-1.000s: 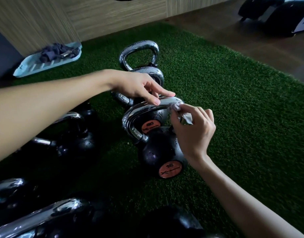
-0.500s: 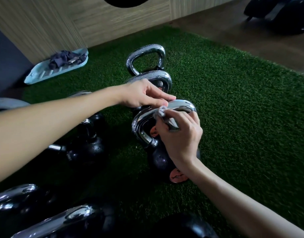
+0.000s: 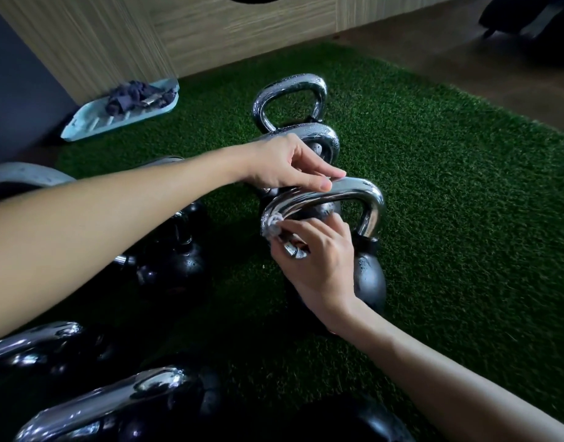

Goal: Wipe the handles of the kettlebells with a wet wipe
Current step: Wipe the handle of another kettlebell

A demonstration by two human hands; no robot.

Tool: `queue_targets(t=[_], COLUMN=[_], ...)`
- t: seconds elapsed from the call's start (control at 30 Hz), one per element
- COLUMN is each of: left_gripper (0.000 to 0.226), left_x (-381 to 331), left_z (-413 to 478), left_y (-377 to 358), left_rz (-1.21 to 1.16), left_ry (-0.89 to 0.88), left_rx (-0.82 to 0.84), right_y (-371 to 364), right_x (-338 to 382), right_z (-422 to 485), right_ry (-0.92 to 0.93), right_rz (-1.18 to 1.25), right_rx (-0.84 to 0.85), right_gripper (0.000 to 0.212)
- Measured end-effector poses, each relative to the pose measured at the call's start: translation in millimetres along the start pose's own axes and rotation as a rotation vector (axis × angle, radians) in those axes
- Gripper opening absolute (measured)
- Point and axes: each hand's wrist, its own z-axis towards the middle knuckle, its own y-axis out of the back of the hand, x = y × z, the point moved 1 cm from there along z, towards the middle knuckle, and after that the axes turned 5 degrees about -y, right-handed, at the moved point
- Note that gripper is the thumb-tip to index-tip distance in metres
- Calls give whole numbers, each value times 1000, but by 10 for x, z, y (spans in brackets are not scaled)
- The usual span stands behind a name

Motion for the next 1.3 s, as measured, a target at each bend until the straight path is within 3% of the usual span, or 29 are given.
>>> queue_targets(t=[0.53, 0.93, 1.03, 1.13, 1.3], left_gripper=[46, 40, 40, 40, 41], left_x=[14, -110, -218, -346, -498], left_z=[-26, -109, -174, -276, -469], left_y=[-20, -108, -144, -258, -565], left_rz=[103, 110, 180, 250, 259], left_ry=[-16, -57, -93, -171, -279], left_rx=[-26, -30, -33, -73, -80], right_y=[95, 218, 517, 1055, 1686], right_x=[-105, -133, -182, -330, -534], right_z=[-159, -115, -156, -150, 64], right_ry=[-46, 63, 110, 103, -32], right_rz=[-78, -40, -30, -22, 26], right_rx=[136, 191, 209, 107, 7], right_gripper=[11, 13, 14, 12, 10])
